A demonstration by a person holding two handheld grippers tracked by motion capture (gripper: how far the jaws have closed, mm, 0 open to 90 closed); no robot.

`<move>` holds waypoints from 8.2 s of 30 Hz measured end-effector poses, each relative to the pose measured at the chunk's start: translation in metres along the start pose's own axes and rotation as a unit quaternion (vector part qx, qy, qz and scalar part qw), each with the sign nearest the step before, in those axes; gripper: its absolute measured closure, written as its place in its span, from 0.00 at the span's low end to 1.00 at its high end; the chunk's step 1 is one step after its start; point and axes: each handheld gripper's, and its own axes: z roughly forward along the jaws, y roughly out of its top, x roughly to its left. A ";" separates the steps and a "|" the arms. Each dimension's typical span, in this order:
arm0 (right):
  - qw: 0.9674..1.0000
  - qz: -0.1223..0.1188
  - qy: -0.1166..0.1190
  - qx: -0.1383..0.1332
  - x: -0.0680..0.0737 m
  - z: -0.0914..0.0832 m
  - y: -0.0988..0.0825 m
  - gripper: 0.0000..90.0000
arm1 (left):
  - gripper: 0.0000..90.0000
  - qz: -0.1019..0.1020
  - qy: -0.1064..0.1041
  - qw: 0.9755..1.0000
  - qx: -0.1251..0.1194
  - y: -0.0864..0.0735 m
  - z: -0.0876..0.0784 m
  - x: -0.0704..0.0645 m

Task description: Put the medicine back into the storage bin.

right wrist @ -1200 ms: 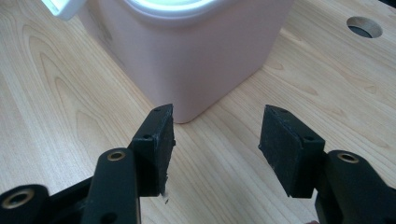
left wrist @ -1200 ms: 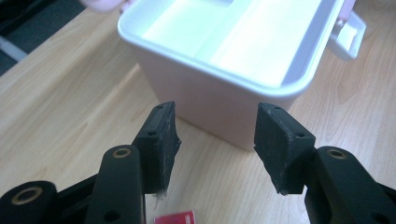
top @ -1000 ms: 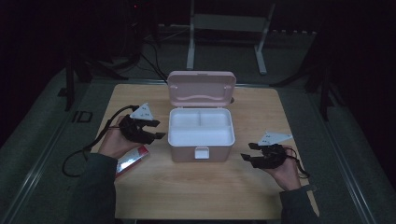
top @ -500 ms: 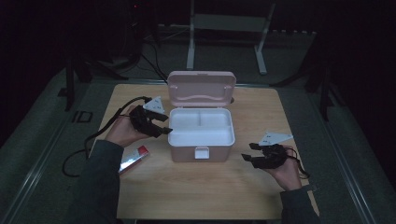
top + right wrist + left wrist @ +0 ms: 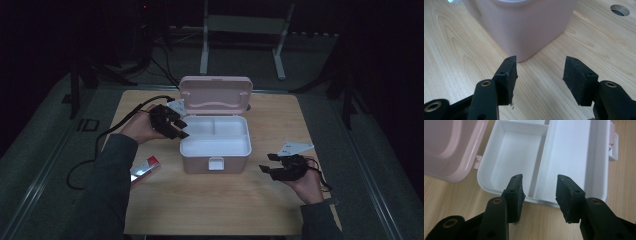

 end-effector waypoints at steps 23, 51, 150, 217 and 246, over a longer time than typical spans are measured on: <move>1.000 0.004 0.003 0.004 -0.001 0.004 -0.004 0.49 | 0.83 0.037 -0.048 0.991 0.116 0.032 0.042 0.014; 1.000 0.009 0.004 0.011 -0.004 0.006 -0.007 0.49 | 0.99 0.069 -0.073 0.971 0.216 0.057 0.060 0.010; 1.000 0.018 -0.002 0.012 -0.005 0.001 -0.012 0.48 | 0.77 -0.199 0.061 0.966 0.156 -0.179 -0.010 0.040; 1.000 0.019 0.000 0.019 -0.005 -0.001 -0.012 0.46 | 0.49 -0.215 0.050 0.963 0.153 -0.179 0.012 -0.075; 1.000 0.018 0.001 0.020 -0.005 0.000 -0.012 0.46 | 0.45 -0.247 0.048 0.954 0.164 -0.203 0.008 -0.078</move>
